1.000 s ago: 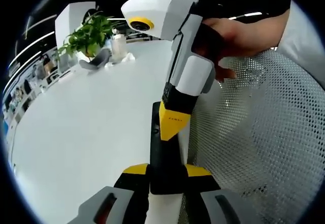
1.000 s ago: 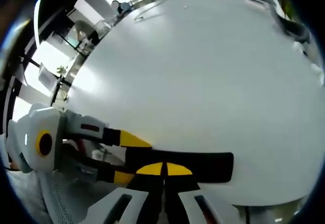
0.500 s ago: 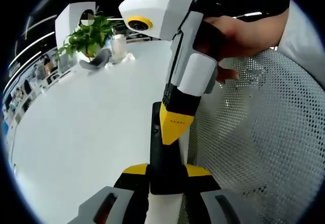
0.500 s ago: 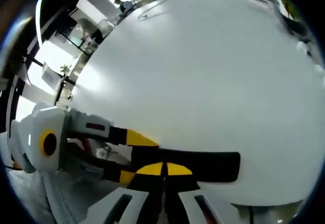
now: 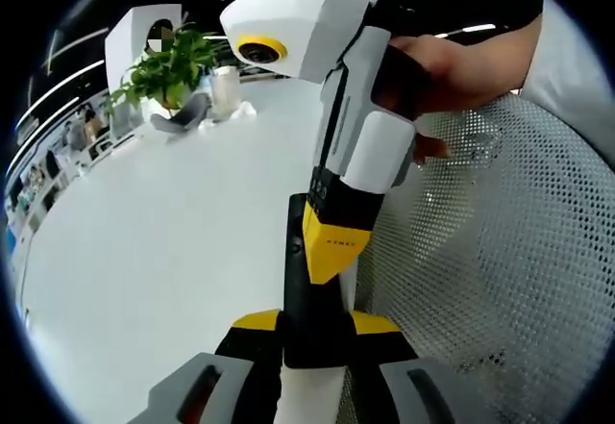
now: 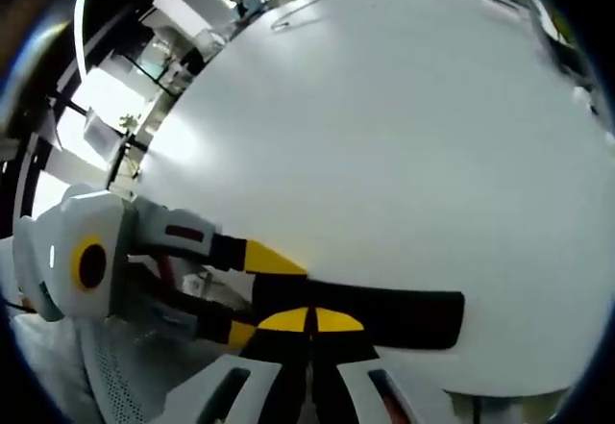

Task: Press the specified remote control buttons in sequence, fully releasing each button before pressing the next.

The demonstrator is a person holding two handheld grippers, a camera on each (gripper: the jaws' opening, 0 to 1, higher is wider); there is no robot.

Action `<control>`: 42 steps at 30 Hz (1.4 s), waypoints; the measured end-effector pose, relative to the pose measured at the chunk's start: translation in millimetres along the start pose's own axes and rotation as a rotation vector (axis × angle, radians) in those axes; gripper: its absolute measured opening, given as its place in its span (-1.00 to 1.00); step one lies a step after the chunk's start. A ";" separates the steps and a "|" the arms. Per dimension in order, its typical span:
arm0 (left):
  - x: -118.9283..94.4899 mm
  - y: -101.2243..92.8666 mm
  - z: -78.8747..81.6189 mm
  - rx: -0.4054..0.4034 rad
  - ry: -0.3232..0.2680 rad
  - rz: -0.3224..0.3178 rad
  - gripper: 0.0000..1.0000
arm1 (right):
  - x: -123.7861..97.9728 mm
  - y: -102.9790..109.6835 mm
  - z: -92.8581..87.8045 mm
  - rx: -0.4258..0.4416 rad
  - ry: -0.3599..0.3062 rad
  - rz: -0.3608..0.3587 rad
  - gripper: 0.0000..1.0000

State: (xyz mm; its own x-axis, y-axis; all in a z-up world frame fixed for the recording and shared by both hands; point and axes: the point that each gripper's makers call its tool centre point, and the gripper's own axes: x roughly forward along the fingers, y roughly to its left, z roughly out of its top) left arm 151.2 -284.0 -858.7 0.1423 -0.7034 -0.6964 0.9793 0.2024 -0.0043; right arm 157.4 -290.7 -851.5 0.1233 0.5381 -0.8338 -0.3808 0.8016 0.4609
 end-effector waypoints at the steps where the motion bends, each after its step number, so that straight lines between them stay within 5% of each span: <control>1: -0.1 0.0 0.0 0.000 0.000 0.000 -0.50 | 0.0 -0.2 0.2 0.006 -0.002 0.002 -1.00; 23: 1.8 0.2 0.1 0.003 0.003 0.004 -0.51 | 1.5 -2.1 3.3 -0.103 -0.015 -0.063 -1.00; 42: 0.9 1.2 0.3 -0.002 -0.004 0.019 -0.50 | 1.9 0.7 8.6 -0.047 -0.049 -0.019 -1.00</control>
State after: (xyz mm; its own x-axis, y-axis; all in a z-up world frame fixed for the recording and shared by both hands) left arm 152.5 -284.5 -859.1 0.1611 -0.7025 -0.6933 0.9761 0.2170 0.0070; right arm 165.2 -286.9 -850.2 0.1749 0.5360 -0.8259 -0.4207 0.7991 0.4295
